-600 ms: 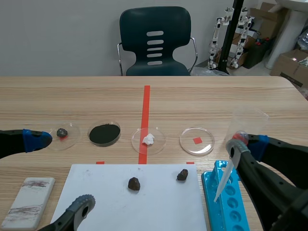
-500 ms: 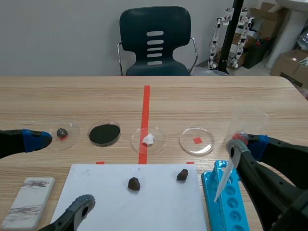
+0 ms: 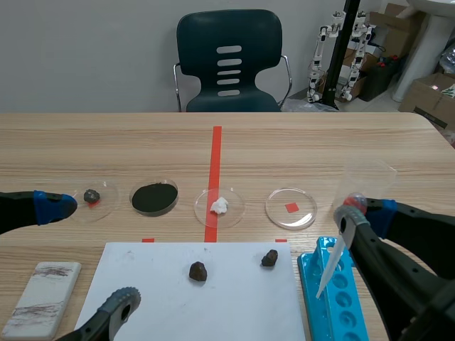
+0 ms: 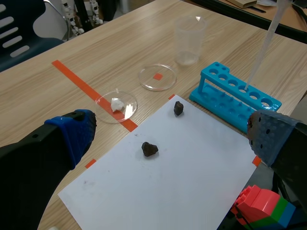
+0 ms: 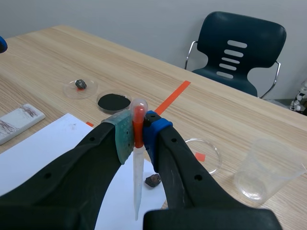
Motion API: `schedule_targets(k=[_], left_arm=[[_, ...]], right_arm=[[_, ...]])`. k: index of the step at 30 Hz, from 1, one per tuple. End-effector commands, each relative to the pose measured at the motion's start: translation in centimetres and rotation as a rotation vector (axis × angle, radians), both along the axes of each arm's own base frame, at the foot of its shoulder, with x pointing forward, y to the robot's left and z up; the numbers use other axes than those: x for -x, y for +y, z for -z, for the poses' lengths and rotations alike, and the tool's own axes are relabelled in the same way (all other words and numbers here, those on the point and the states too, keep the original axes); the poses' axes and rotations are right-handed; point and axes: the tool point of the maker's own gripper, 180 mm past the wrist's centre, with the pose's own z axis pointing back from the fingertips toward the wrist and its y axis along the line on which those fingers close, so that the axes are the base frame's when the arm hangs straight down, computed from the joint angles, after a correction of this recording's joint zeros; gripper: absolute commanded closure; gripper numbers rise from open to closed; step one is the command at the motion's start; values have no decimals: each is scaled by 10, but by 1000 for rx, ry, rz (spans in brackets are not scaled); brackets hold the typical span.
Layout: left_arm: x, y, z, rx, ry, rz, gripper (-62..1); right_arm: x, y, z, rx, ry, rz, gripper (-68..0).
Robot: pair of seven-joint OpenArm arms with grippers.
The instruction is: Draw acid from the petri dish
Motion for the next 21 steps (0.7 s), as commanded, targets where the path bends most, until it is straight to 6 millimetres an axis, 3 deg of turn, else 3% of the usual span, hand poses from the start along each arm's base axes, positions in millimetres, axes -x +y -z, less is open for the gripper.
schedule_targets(k=[1, 15, 21], left_arm=[[0, -2, -5, 27, -7, -6, -623], [0, -2, -5, 26, -7, -6, -623], [0, -2, -5, 27, -7, -6, -623]], right_arm=[[-2, 0, -10, -13, -32, -1, -52], [-23, -37, -22, 37, -114, 146, -52], [-40, -39, -26, 73, -151, 164, -52]])
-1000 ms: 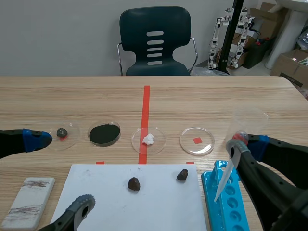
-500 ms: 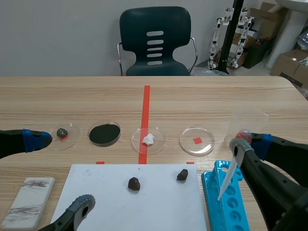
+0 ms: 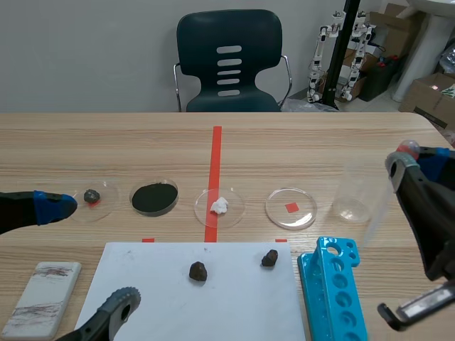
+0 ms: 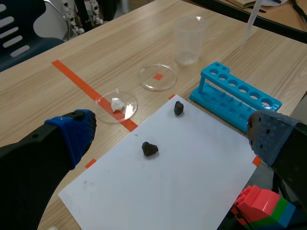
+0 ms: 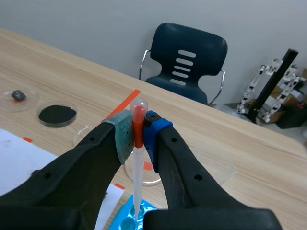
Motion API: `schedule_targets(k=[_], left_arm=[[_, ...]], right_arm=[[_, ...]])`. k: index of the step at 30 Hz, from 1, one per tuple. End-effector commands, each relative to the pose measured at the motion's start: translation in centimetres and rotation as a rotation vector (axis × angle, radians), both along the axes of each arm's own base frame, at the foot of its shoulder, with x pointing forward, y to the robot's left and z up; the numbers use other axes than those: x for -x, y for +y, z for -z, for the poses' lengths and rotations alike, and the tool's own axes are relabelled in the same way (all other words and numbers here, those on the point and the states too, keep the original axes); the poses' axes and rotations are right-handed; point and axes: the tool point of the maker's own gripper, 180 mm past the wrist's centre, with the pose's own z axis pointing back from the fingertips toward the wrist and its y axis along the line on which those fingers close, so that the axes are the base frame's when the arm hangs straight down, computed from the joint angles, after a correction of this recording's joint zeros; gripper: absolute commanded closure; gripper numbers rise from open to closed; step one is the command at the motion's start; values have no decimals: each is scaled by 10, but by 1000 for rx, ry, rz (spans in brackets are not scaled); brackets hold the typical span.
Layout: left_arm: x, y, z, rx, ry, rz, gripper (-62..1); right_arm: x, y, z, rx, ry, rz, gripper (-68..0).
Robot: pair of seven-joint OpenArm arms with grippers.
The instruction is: Draw acid from the petri dish
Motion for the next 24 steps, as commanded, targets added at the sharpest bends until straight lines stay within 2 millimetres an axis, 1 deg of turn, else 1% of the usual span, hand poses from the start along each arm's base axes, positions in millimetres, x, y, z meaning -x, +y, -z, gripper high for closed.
schedule_targets(k=[1, 5, 11, 13, 17, 24], left_arm=[[0, -2, -5, 27, -7, -6, -623], [0, -2, -5, 27, -7, -6, -623], [0, -2, -5, 27, -7, -6, -623], [0, -2, -5, 27, -7, -6, -623], [0, -2, -5, 27, -7, -6, -623], [0, -2, -5, 27, -7, -6, -623]], right_arm=[[-8, 2, -12, 3, -51, -8, -52], [-27, -4, -14, 21, -77, 15, -52], [-63, -20, -5, -1, -91, 53, -52], [-72, -17, -3, -20, -94, 16, -52], [-90, -5, 2, -17, -99, -66, -52], [-119, 4, 19, -37, -85, -98, -52]])
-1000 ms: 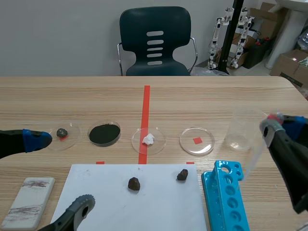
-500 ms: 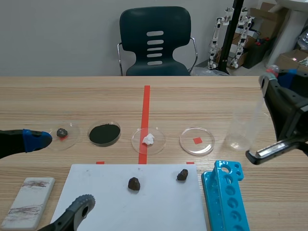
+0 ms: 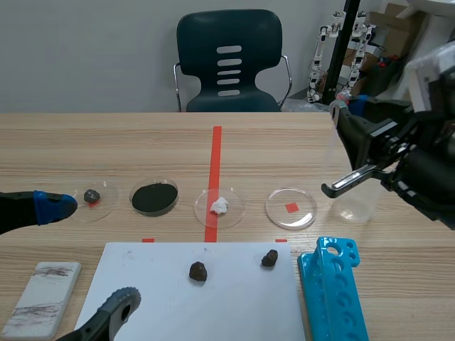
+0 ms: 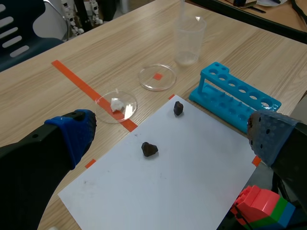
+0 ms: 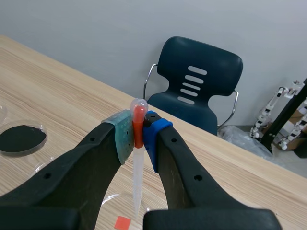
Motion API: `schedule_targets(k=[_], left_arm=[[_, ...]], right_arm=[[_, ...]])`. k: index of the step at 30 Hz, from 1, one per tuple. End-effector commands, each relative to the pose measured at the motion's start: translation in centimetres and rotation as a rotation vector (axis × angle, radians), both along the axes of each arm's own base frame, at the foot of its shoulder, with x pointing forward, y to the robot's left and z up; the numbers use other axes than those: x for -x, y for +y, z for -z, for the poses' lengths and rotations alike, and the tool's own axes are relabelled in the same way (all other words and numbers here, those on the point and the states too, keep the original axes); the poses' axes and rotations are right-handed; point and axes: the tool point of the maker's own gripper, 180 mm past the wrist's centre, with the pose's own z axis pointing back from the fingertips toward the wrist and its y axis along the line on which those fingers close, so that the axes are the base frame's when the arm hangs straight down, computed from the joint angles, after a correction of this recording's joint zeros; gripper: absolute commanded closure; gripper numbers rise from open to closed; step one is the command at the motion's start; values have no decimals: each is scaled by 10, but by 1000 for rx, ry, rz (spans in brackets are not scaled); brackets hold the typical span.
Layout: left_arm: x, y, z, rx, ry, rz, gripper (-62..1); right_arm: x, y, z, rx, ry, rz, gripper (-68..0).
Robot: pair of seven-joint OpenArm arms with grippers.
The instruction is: Draw acid from the petri dish
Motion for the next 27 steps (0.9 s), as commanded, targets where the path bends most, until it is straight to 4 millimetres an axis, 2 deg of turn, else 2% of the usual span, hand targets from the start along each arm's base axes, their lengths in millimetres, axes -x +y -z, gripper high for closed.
schedule_targets(k=[1, 11, 27], left_arm=[[0, -2, -5, 27, -7, -6, -623], [0, -2, -5, 27, -7, -6, -623], [0, -2, -5, 27, -7, -6, -623]], right_arm=[[-7, 1, -7, -18, -28, -4, -52], [-31, 11, 13, -52, -18, -33, -53], [-31, 12, 50, -120, 9, -54, -53]])
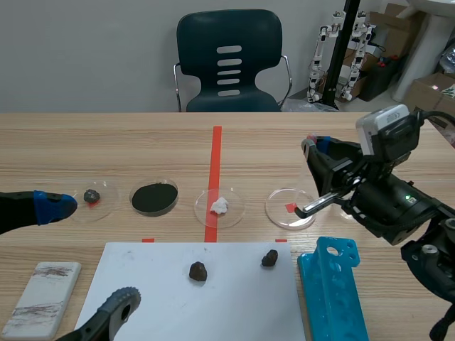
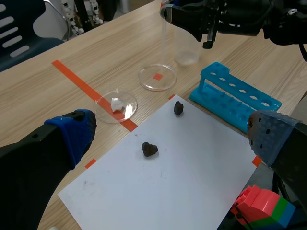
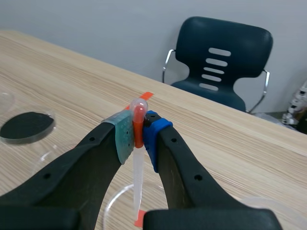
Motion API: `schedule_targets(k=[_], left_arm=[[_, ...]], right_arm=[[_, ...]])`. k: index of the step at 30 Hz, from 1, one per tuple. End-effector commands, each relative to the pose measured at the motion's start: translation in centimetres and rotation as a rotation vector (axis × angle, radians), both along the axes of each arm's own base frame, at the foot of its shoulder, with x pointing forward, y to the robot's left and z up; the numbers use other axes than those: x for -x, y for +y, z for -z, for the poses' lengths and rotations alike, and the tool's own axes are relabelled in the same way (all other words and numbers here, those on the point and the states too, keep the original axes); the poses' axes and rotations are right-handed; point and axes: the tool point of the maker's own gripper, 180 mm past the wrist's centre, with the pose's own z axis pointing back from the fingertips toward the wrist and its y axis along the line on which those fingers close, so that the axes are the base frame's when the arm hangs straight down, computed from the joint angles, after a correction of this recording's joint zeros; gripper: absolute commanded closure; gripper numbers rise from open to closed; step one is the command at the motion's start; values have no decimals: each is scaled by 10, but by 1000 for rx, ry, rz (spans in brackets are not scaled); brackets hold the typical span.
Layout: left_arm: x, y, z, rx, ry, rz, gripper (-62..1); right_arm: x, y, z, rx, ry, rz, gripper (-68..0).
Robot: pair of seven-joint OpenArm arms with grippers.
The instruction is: Draw acid from the petri dish
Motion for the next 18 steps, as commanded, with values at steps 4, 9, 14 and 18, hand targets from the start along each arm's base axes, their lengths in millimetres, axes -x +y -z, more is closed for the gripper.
schedule_targets(k=[4, 9, 14, 18], left_arm=[[0, -2, -5, 27, -7, -6, -623], [0, -2, -5, 27, -8, -6, -623], [0, -2, -5, 27, -8, -6, -623], [0, -2, -5, 27, -7, -6, -623]], right_arm=[[-6, 0, -8, -25, -38, -3, -52], [-8, 3, -2, -34, -29, -10, -52], [-11, 6, 2, -36, -23, -19, -52], [-13, 7, 9, -29, -10, -19, -53]])
